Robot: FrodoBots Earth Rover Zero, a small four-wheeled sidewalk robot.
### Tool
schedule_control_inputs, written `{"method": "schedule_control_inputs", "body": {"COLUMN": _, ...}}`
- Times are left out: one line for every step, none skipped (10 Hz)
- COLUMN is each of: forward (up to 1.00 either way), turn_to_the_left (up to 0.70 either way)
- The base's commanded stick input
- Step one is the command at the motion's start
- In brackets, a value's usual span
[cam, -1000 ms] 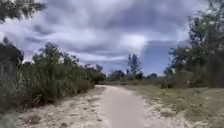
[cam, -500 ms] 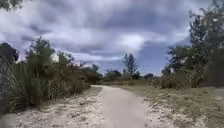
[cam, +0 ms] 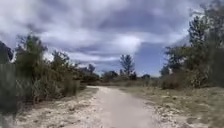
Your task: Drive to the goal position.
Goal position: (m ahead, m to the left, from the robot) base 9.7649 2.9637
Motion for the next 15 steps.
{"method": "schedule_control_inputs", "body": {"forward": 0.85, "turn_to_the_left": 0.00}}
{"method": "schedule_control_inputs", "body": {"forward": 0.85, "turn_to_the_left": 0.00}}
{"method": "schedule_control_inputs", "body": {"forward": 0.85, "turn_to_the_left": 0.00}}
{"method": "schedule_control_inputs", "body": {"forward": 0.85, "turn_to_the_left": 0.00}}
{"method": "schedule_control_inputs", "body": {"forward": 0.85, "turn_to_the_left": 0.00}}
{"method": "schedule_control_inputs", "body": {"forward": 0.85, "turn_to_the_left": 0.00}}
{"method": "schedule_control_inputs", "body": {"forward": 0.85, "turn_to_the_left": 0.00}}
{"method": "schedule_control_inputs", "body": {"forward": 0.85, "turn_to_the_left": 0.00}}
{"method": "schedule_control_inputs", "body": {"forward": 0.85, "turn_to_the_left": 0.19}}
{"method": "schedule_control_inputs", "body": {"forward": 0.85, "turn_to_the_left": 0.34}}
{"method": "schedule_control_inputs", "body": {"forward": 0.85, "turn_to_the_left": 0.34}}
{"method": "schedule_control_inputs", "body": {"forward": 0.85, "turn_to_the_left": 0.34}}
{"method": "schedule_control_inputs", "body": {"forward": 0.85, "turn_to_the_left": 0.34}}
{"method": "schedule_control_inputs", "body": {"forward": 0.85, "turn_to_the_left": 0.34}}
{"method": "schedule_control_inputs", "body": {"forward": 0.85, "turn_to_the_left": 0.34}}
